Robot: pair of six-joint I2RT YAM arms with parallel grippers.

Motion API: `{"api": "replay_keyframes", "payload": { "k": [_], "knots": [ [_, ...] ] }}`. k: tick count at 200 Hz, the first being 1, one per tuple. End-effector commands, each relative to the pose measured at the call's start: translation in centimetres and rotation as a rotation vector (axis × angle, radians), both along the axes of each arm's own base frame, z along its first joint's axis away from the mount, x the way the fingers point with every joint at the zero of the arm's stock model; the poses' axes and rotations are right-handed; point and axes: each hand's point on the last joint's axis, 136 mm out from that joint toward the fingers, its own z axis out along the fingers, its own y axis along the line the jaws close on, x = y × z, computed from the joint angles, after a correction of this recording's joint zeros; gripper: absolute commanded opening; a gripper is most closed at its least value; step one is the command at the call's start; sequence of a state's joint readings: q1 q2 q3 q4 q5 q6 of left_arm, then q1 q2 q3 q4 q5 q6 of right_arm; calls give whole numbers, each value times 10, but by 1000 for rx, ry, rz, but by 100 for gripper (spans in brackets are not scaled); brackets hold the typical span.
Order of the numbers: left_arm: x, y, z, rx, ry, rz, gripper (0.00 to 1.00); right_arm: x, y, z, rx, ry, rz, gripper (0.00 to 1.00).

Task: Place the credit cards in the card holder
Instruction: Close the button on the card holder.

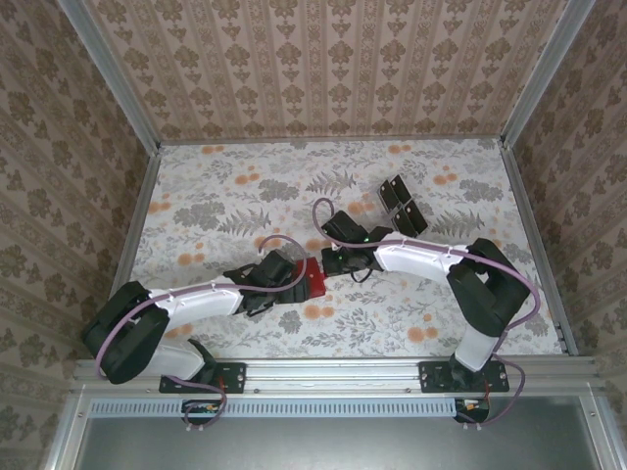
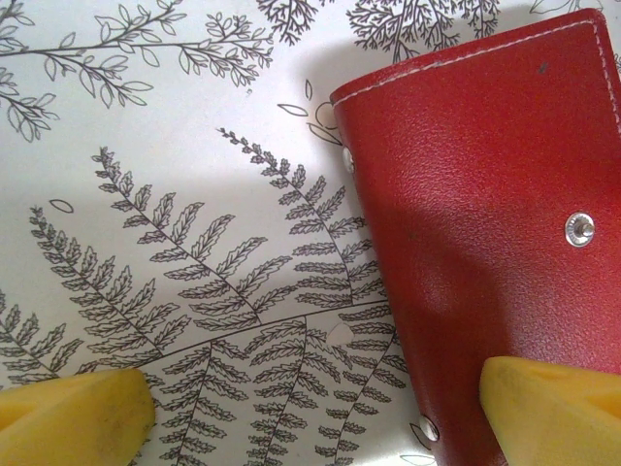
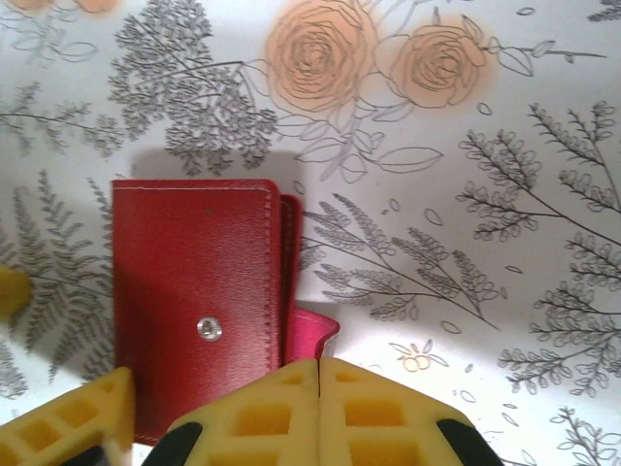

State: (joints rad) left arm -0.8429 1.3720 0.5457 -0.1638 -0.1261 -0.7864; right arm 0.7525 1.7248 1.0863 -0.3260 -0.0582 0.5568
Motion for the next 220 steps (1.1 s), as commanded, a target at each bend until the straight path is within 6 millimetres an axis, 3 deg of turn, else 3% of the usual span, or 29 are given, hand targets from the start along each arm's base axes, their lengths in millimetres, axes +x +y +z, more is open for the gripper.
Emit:
{"api": "replay_keyframes", "payload": {
  "k": [1, 100, 220],
  "knots": [
    [-10, 37, -40, 157, 60, 37, 99, -2, 14, 14, 87, 1, 13, 0],
    [-11, 37, -41, 159, 63, 32, 99, -6, 44, -6, 151, 69, 44, 0],
    [-11, 37, -42, 154, 64, 31, 99, -4, 53, -18, 160, 96, 40, 0]
  ]
}}
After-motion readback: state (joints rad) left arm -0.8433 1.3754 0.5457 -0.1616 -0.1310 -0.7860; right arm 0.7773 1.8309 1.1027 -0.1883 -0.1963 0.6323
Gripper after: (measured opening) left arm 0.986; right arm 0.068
